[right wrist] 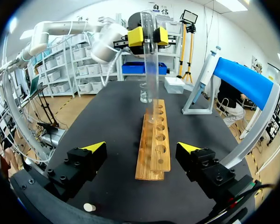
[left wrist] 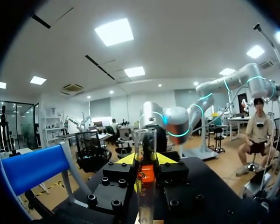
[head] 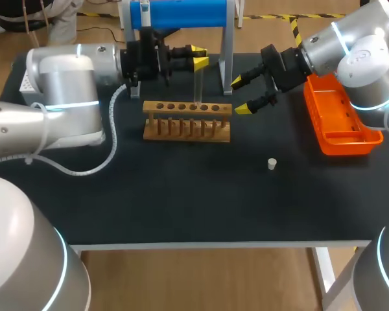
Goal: Invert the test tube, pick up the pipette, mount the tip to pipette, aspirate from beaker and dispense into the tube, eject the tip, return the pipette, and cap with the stopper.
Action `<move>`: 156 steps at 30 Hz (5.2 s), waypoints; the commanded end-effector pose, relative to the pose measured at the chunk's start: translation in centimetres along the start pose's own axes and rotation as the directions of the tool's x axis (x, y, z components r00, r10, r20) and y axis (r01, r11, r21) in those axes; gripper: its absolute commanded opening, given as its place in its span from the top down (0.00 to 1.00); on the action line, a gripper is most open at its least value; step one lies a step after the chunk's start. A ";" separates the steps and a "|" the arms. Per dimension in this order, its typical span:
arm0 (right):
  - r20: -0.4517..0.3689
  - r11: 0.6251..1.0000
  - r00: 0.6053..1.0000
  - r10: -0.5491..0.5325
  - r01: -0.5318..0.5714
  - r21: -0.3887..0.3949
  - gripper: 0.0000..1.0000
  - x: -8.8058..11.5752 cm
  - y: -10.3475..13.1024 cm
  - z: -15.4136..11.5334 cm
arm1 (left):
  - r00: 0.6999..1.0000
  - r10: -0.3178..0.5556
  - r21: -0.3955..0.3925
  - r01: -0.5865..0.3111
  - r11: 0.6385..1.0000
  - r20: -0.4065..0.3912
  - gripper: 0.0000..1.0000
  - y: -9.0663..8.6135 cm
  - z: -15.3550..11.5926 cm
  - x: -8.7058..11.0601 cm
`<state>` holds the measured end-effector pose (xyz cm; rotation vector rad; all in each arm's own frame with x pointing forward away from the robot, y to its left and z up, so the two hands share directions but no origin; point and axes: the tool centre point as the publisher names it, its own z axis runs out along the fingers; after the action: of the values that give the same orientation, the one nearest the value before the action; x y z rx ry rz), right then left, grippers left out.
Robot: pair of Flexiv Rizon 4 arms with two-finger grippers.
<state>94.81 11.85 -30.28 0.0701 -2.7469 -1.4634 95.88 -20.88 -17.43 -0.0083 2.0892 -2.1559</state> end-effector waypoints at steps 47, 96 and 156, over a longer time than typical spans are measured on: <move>0.235 0.995 0.969 0.072 -0.087 0.051 0.00 1.1 -0.6 5.0 | 1.000 0.008 -0.010 -0.008 1.000 -0.016 1.00 0.0 0.0 -0.5; 0.281 0.987 0.949 0.145 -0.160 0.033 0.00 1.6 -1.4 5.4 | 1.000 0.002 -0.007 -0.002 1.000 -0.021 1.00 0.4 0.2 -0.6; 0.281 0.987 0.949 0.145 -0.160 0.033 0.00 1.6 -1.4 5.4 | 0.998 -0.051 0.010 0.051 0.999 -0.021 1.00 1.9 -0.6 -2.0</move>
<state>92.95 15.50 -34.48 -0.3693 -2.9273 -1.4593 98.02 -20.27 -19.46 -0.0368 2.1060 -2.2115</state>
